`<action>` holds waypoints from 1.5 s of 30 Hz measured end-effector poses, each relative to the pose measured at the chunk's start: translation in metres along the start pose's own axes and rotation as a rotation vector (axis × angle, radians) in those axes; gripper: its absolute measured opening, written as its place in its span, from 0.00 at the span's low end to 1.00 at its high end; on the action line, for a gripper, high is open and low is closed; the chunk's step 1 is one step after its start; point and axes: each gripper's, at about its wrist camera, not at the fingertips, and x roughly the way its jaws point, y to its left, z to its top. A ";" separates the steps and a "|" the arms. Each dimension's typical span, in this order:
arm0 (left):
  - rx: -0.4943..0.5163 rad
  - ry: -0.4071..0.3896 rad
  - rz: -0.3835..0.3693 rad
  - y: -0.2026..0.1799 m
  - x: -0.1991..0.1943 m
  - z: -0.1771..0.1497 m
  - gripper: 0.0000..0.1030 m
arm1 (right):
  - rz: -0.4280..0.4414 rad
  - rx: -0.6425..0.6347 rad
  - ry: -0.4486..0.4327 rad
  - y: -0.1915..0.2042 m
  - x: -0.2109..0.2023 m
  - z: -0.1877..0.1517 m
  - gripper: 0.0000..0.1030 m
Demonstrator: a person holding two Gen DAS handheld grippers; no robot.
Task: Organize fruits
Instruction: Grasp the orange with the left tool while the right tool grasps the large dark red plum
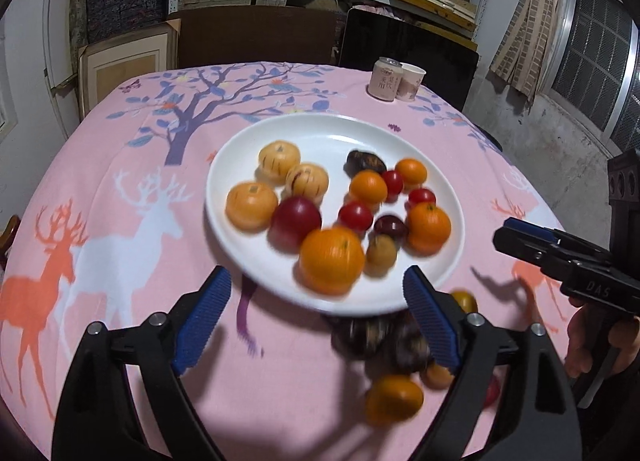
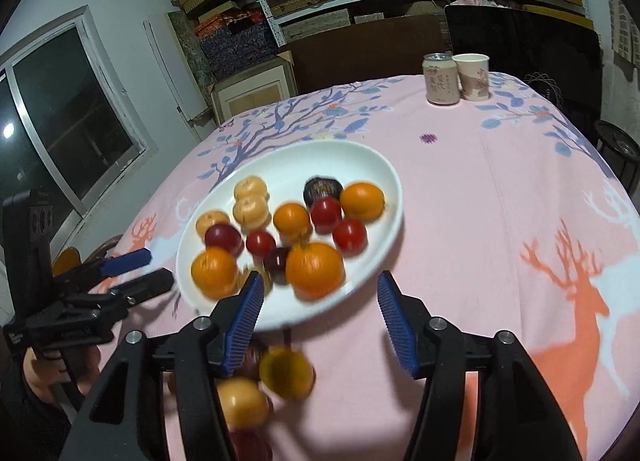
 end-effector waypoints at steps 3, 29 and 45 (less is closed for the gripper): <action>-0.011 0.009 -0.003 0.003 -0.014 -0.028 0.85 | 0.032 0.010 0.039 0.000 -0.009 -0.028 0.58; 0.028 0.021 0.046 -0.014 -0.025 -0.091 0.86 | 0.183 -0.060 0.043 0.035 -0.018 -0.094 0.38; 0.156 0.078 0.053 -0.053 0.004 -0.080 0.36 | 0.234 0.062 -0.002 0.008 -0.026 -0.092 0.39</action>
